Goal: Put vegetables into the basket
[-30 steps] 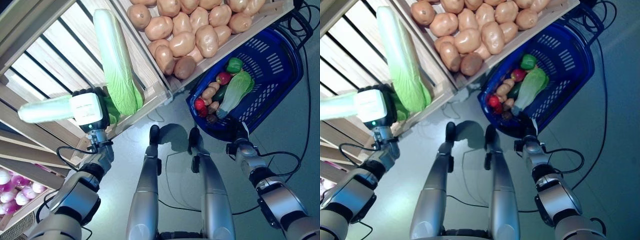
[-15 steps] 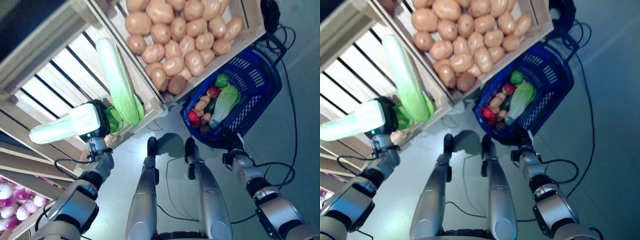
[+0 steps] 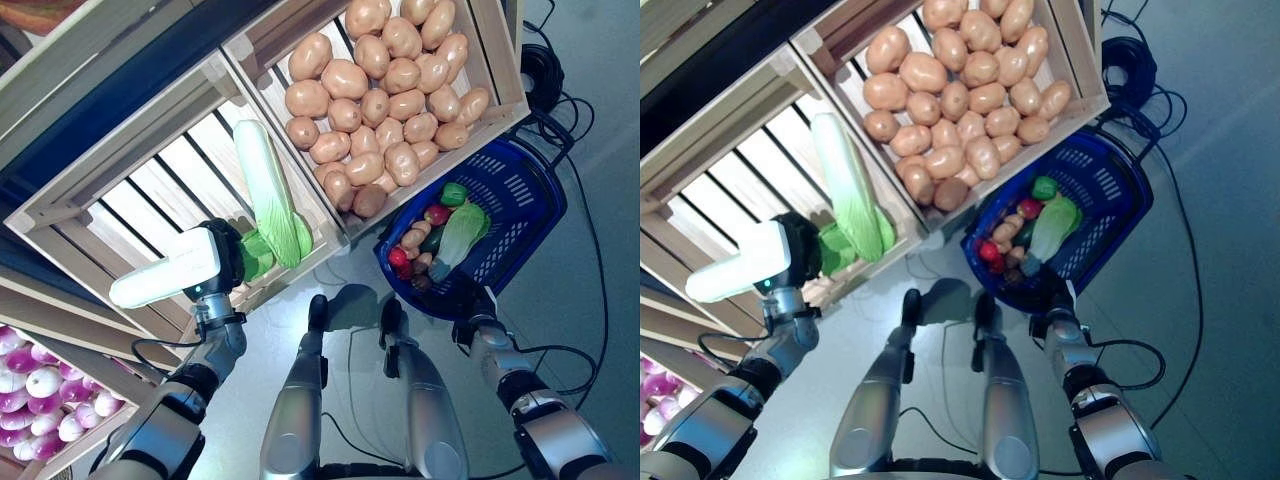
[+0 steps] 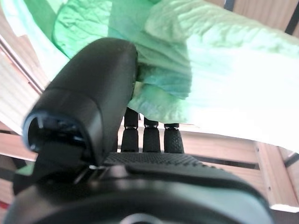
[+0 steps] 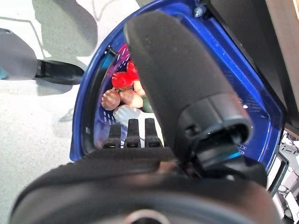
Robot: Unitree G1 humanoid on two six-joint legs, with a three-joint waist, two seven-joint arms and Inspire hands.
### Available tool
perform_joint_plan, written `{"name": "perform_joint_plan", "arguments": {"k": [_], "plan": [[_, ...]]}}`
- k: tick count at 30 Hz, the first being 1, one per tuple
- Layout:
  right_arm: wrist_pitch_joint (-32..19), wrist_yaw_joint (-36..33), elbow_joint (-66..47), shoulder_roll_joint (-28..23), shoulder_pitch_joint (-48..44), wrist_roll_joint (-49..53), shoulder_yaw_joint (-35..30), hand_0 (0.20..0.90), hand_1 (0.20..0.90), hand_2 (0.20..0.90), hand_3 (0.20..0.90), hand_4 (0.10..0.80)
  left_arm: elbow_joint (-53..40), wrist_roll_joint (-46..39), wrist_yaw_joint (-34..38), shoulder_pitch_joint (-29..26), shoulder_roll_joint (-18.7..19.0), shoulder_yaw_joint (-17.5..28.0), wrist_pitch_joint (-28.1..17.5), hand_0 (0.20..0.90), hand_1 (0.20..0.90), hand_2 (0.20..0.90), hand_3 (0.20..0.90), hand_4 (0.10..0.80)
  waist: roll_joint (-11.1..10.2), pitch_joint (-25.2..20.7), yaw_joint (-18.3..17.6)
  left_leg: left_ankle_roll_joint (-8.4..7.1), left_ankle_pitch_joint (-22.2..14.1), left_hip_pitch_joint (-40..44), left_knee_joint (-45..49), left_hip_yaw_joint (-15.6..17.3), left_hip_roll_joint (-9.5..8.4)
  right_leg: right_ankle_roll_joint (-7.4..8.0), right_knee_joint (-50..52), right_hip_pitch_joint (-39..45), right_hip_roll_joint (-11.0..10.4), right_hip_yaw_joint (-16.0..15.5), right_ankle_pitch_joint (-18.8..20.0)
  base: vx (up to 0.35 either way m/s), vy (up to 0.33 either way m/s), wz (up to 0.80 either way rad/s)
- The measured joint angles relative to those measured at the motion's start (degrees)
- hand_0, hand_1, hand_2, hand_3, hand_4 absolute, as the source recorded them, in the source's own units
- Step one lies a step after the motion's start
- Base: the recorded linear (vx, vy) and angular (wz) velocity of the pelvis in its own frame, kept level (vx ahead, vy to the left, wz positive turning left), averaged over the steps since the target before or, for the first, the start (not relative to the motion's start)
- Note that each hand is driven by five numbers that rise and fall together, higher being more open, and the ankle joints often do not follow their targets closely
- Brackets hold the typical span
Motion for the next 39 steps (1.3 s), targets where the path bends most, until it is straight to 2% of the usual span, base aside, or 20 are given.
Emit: {"name": "perform_joint_plan", "arguments": {"k": [8, 9, 29, 35, 39], "plan": [[0.0, 0.0, 0.1, -0.9, -0.1, 0.0, 0.2, 0.900, 0.900, 0.900, 0.900, 0.800, 0.3, -0.2, 0.0, 0.9, -1.4, -0.2, 0.2, 0.300, 0.300, 0.300, 0.300, 0.400, 0.7, 0.0, 0.0, -0.46, 0.3, -2.6, 0.7, -0.1, 0.14, -0.25, 1.5, -3.0, 0.0, -0.2, -0.1, 0.000, 0.000, 0.00], [0.0, 0.0, 0.1, -0.9, -0.1, 0.0, 0.2, 0.900, 0.900, 0.900, 0.900, 0.800, 0.2, -0.2, -0.1, 1.2, -1.4, -0.2, 0.2, 0.900, 0.900, 0.900, 0.900, 0.800, 0.7, 0.0, 0.0, -0.48, 0.3, -2.7, 0.7, -0.1, 0.15, -0.24, 1.5, -3.0, 0.0, -0.2, -0.1, 0.000, 0.000, 0.00], [0.0, 0.0, 0.0, -1.3, -0.8, 0.0, 0.2, 0.900, 0.900, 0.900, 0.900, 0.800, -1.0, -2.9, -1.8, 2.1, -1.3, -0.1, 2.5, 0.900, 0.900, 0.900, 0.900, 0.800, 0.7, 0.0, 0.6, -0.41, 0.3, -5.3, 0.8, -0.2, 0.14, 0.02, 1.1, -5.2, 0.0, -0.4, 0.0, 0.000, 0.000, 0.00], [0.0, 0.0, -0.6, -1.8, -0.8, 0.0, 0.2, 0.900, 0.900, 0.900, 0.900, 0.800, -5.6, -3.7, -7.3, 4.2, -0.6, -0.3, 4.2, 0.900, 0.900, 0.900, 0.900, 0.800, 0.7, 0.0, 1.5, -0.40, 0.3, -6.6, 0.8, -0.2, 0.11, 0.03, 1.3, -6.4, -0.1, -0.5, 0.0, 0.000, 0.000, 0.00], [0.0, 0.0, -2.9, -2.2, -0.5, 0.0, 0.2, 0.900, 0.900, 0.900, 0.900, 0.800, -8.9, -4.1, -9.8, 4.6, 1.2, -1.0, 5.3, 0.900, 0.900, 0.900, 0.900, 0.800, 0.7, 0.0, 2.0, -0.38, 0.3, -7.3, 0.8, -0.2, 0.02, 0.04, 1.4, -7.2, -0.2, -0.6, 0.0, 0.000, 0.000, 0.00]]}}
